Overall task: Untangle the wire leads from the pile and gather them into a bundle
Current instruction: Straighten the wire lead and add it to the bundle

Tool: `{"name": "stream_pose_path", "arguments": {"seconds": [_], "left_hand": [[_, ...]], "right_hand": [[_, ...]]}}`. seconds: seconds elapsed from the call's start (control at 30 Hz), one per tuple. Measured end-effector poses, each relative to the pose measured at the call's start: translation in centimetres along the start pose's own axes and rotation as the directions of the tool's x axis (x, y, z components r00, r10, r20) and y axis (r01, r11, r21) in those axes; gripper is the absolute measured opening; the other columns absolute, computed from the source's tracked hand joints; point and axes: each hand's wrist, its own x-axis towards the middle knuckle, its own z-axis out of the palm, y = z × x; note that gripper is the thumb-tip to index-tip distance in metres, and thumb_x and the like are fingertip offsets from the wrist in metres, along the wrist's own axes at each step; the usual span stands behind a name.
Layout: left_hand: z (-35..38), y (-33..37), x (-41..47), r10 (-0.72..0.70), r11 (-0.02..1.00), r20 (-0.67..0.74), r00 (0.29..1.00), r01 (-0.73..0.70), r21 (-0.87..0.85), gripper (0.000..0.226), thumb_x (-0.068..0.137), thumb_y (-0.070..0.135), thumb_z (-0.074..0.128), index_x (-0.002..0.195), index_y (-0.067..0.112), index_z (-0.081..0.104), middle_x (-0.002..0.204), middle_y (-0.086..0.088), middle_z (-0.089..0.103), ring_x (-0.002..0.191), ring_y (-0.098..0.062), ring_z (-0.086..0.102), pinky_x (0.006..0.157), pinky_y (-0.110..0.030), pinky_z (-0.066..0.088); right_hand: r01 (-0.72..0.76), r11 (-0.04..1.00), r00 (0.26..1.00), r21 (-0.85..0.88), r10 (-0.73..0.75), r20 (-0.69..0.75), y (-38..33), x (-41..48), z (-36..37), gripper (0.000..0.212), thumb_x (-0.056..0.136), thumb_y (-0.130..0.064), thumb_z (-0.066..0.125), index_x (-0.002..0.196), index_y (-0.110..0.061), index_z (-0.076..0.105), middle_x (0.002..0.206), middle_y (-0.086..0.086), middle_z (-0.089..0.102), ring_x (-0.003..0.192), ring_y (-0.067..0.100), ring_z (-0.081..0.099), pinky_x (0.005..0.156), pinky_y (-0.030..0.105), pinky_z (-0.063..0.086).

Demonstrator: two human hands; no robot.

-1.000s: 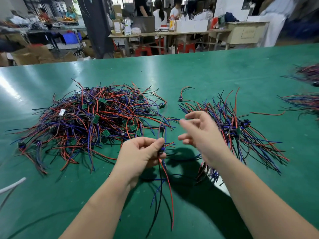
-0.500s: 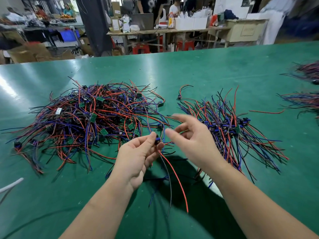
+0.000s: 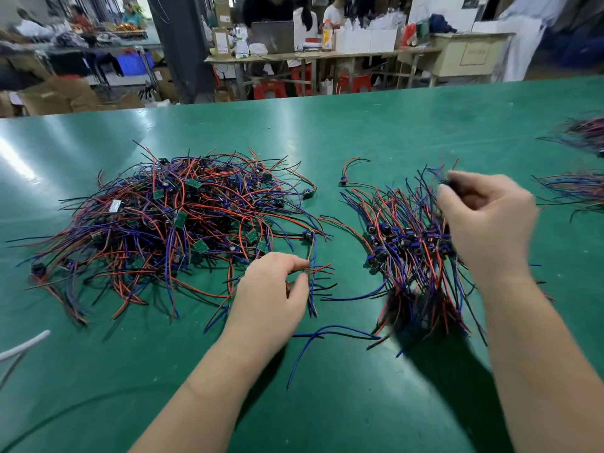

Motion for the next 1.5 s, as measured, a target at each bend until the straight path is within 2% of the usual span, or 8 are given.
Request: {"name": "stream_pose_path", "arguments": {"seconds": [0.3, 0.5, 0.9, 1.03, 1.17, 1.3, 1.43, 1.5], "left_hand": [[0.1, -0.8, 0.3, -0.064, 0.944, 0.112, 0.992, 0.024, 0.330, 0.035, 0.094, 0.028, 0.051, 0.129, 0.029, 0.054, 0.123, 0.008, 0.061, 0.117, -0.017, 0.052, 0.101, -0.034, 0.036], [-0.5, -0.5, 0.2, -0.005, 0.995, -0.023, 1.000, 0.007, 0.101, 0.020, 0.089, 0.016, 0.061, 0.107, 0.021, 0.070, 0.102, 0.005, 0.069, 0.100, -0.016, 0.062, 0.093, -0.039, 0.045], [-0.9, 0.1, 0.6, -0.108, 0.929, -0.266, 0.958, 0.002, -0.370, 0.021, 0.086, 0.012, 0.067, 0.085, 0.033, 0.066, 0.075, 0.017, 0.069, 0.067, 0.001, 0.064, 0.066, -0.009, 0.046], [-1.3, 0.7, 1.0, -0.334, 0.550, -0.094, 0.938, 0.113, -0.828, 0.015, 0.087, 0.003, 0.064, 0.086, 0.017, 0.066, 0.071, 0.006, 0.072, 0.065, -0.010, 0.069, 0.061, -0.019, 0.054], [-1.5, 1.1, 1.4, -0.411, 0.115, 0.120, 0.904, 0.182, -0.976, 0.006, 0.087, 0.003, 0.058, 0.088, 0.008, 0.061, 0.071, 0.000, 0.071, 0.065, -0.011, 0.069, 0.062, -0.022, 0.057], [-1.6, 1.2, 1.6, -0.416, -0.018, 0.169, 0.894, 0.177, -0.984, 0.006, 0.087, 0.004, 0.056, 0.088, 0.009, 0.060, 0.070, -0.001, 0.071, 0.066, -0.011, 0.070, 0.062, -0.022, 0.057], [-1.7, 1.3, 1.7, -0.358, -0.058, 0.168, 0.918, 0.157, -0.986, 0.014, 0.073, 0.012, 0.061, 0.087, 0.012, 0.061, 0.076, -0.001, 0.073, 0.070, -0.010, 0.071, 0.067, -0.023, 0.058], [-1.6, 1.4, 1.6, -0.341, -0.082, 0.173, 0.924, 0.154, -0.985, 0.015, 0.071, 0.013, 0.061, 0.086, 0.013, 0.063, 0.078, -0.001, 0.074, 0.074, -0.011, 0.072, 0.070, -0.025, 0.059]], "right_hand": [[-0.194, 0.828, 0.959, -0.526, 0.272, 0.075, 5.6, 1.5, -0.7, 0.009, 0.077, -0.007, 0.067, 0.084, -0.004, 0.072, 0.088, 0.021, 0.070, 0.088, 0.036, 0.062, 0.076, 0.032, 0.045], [-0.299, 0.717, 0.903, -0.629, 0.426, 0.057, 5.9, 1.3, -1.3, 0.032, 0.076, 0.001, 0.059, 0.100, -0.014, 0.074, 0.098, 0.022, 0.068, 0.094, 0.039, 0.061, 0.080, 0.037, 0.050], [-0.338, 0.764, 0.902, -0.549, 0.429, 0.042, 5.7, 1.3, -1.3, 0.028, 0.076, 0.001, 0.061, 0.098, -0.009, 0.076, 0.097, 0.021, 0.070, 0.096, 0.036, 0.061, 0.084, 0.032, 0.047], [-0.298, 0.717, 0.907, -0.631, 0.419, 0.048, 5.1, 1.1, -1.0, 0.024, 0.078, -0.010, 0.062, 0.097, -0.016, 0.075, 0.102, 0.018, 0.068, 0.101, 0.039, 0.057, 0.091, 0.040, 0.044], [-0.123, 0.956, 0.973, -0.266, 0.169, 0.159, 2.2, 0.1, 0.2, 0.016, 0.080, -0.013, 0.063, 0.090, -0.016, 0.076, 0.081, 0.003, 0.070, 0.075, 0.019, 0.063, 0.071, 0.024, 0.046], [-0.215, 0.956, 0.761, 0.200, 0.035, 0.648, -2.1, -3.3, 2.3, 0.014, 0.084, -0.010, 0.067, 0.086, -0.022, 0.074, 0.073, 0.005, 0.072, 0.059, 0.009, 0.063, 0.063, 0.027, 0.052], [-0.263, 0.928, 0.433, 0.262, -0.130, 0.892, -4.1, -7.0, 4.4, 0.018, 0.078, -0.016, 0.077, 0.092, -0.025, 0.071, 0.075, -0.011, 0.072, 0.061, 0.002, 0.057, 0.062, 0.019, 0.048], [-0.261, 0.930, 0.394, 0.259, -0.143, 0.908, -4.4, -8.4, 5.2, 0.021, 0.075, -0.013, 0.079, 0.090, -0.026, 0.070, 0.078, -0.010, 0.070, 0.067, 0.005, 0.055, 0.067, 0.027, 0.049]]}}
